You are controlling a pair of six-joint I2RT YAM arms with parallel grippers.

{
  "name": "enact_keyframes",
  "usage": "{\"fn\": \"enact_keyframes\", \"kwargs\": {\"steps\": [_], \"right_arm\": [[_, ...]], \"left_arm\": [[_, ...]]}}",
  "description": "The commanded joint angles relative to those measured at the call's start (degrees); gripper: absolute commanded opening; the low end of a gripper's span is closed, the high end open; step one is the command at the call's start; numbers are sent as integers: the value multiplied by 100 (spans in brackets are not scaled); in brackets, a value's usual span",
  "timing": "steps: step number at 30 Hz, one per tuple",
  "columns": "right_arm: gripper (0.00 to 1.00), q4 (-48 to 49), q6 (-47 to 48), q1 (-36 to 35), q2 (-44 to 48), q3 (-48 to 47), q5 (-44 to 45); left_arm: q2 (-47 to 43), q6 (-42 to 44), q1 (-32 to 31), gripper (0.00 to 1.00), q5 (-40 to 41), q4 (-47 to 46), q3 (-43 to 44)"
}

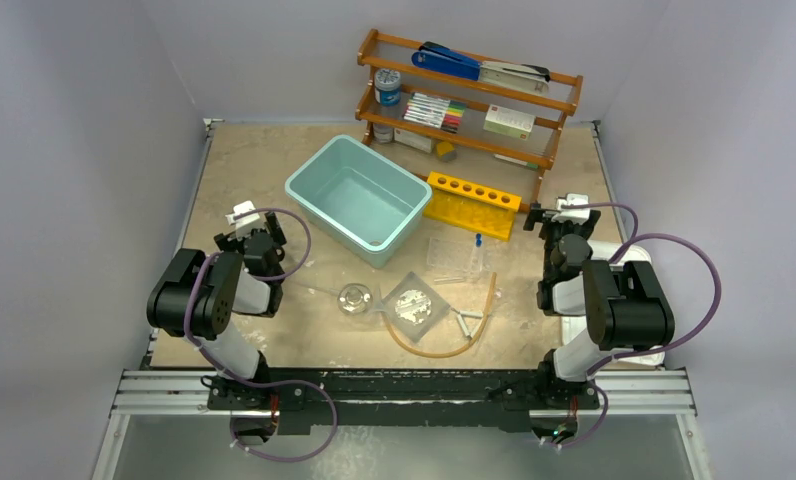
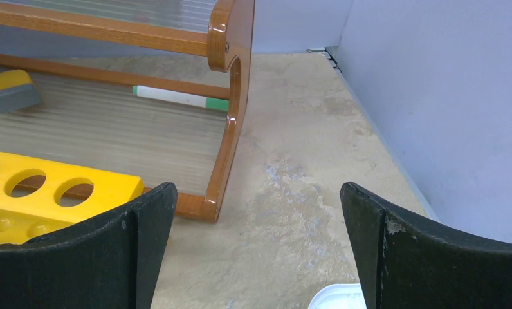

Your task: Organize the chemistry lab equipment

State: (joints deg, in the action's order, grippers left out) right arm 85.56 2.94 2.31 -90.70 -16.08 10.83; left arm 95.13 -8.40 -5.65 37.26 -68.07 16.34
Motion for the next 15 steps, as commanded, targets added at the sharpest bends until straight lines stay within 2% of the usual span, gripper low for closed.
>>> {"fn": "enact_keyframes", "kwargs": {"steps": [1,13,15], "right_arm": [[100,161,-48,16,26,-159,-37],[100,143,-74,14,28,-177,-55],[100,229,-10,15,62,-148,48]], "left_arm": [[0,-56,3,89,-43,-276,5],[-4,-15,3,89,-38,-365,-19],[-291,63,-14,89,-89,-9,74]]}}
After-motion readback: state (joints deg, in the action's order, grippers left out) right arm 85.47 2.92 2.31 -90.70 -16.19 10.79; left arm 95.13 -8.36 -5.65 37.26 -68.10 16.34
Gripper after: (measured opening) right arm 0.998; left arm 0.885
